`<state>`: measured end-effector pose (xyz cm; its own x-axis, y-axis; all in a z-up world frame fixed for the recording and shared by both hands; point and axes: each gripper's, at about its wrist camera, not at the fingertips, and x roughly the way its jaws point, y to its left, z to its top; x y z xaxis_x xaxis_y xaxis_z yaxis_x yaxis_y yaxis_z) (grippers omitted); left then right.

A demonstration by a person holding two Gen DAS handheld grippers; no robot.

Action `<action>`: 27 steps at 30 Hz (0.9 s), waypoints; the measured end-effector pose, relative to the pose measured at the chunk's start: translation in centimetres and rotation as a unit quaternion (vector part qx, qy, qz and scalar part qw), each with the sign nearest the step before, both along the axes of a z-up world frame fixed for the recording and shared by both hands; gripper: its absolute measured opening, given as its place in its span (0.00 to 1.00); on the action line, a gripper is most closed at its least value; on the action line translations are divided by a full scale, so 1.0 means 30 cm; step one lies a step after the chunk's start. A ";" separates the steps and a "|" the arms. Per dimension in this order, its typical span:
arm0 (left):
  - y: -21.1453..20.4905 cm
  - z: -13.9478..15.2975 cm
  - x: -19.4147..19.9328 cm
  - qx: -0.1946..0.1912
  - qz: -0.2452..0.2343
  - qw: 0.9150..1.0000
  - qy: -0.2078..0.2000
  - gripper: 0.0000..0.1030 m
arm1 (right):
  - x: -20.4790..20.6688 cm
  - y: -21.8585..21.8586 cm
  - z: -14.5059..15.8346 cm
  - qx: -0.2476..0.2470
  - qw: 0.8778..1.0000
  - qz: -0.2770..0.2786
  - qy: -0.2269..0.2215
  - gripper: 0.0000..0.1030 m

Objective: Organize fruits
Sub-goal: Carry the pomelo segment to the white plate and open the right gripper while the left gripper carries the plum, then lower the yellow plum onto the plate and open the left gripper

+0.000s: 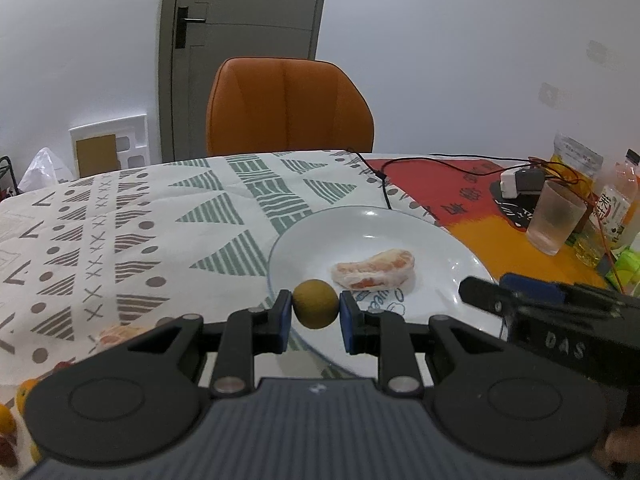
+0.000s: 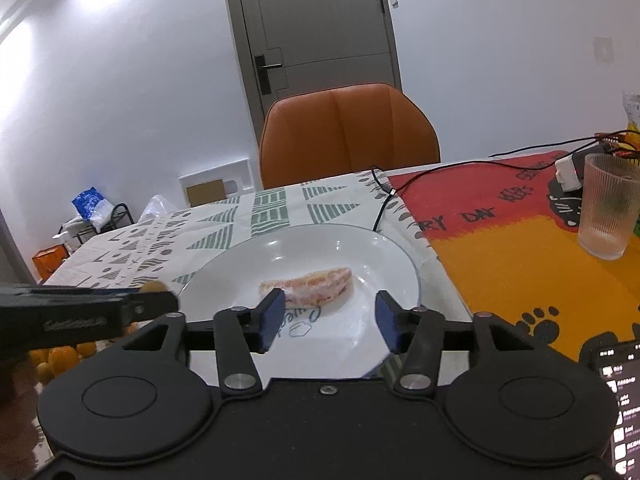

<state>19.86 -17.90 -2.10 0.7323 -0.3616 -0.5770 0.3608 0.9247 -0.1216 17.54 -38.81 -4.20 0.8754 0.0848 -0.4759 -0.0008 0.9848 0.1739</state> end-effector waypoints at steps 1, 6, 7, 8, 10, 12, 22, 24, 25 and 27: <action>-0.006 0.000 0.004 0.000 -0.001 1.000 0.000 0.23 | -0.004 -0.001 0.000 0.001 1.000 0.000 0.000 0.54; -0.035 0.009 0.016 0.002 -0.010 1.000 -0.004 0.23 | -0.025 -0.012 -0.006 0.014 1.000 -0.004 0.002 0.58; -0.042 0.013 0.016 0.002 -0.013 1.000 -0.006 0.23 | -0.029 -0.014 -0.007 0.014 1.000 -0.006 0.001 0.61; -0.047 0.017 0.015 0.002 -0.015 1.000 -0.008 0.23 | -0.031 -0.015 -0.007 0.014 1.000 -0.007 0.001 0.62; -0.057 0.024 0.014 0.001 -0.017 1.000 -0.011 0.23 | -0.037 -0.015 -0.007 0.014 1.000 -0.008 0.000 0.65; -0.061 0.030 0.014 -0.002 -0.015 1.000 -0.011 0.23 | -0.042 -0.014 -0.005 0.016 1.000 -0.008 0.000 0.67; -0.001 0.052 -0.009 0.008 0.018 1.000 -0.021 0.42 | -0.043 0.001 -0.011 0.033 0.999 0.001 0.002 0.76; 0.022 0.055 -0.019 0.011 0.028 0.999 -0.026 0.52 | -0.039 0.010 -0.014 0.036 0.999 0.000 0.002 0.78; 0.032 0.056 -0.024 0.012 0.032 0.999 -0.028 0.56 | -0.037 0.016 -0.015 0.036 0.999 0.001 0.003 0.78; 0.053 0.060 -0.032 0.017 0.039 0.999 -0.033 0.59 | -0.034 0.027 -0.016 0.037 0.999 0.005 0.004 0.80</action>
<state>18.88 -16.31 -0.28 0.7940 -0.2834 -0.5378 0.2940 0.9534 -0.0682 16.52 -37.99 -4.68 0.8709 0.1285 -0.4744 -0.0085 0.9690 0.2468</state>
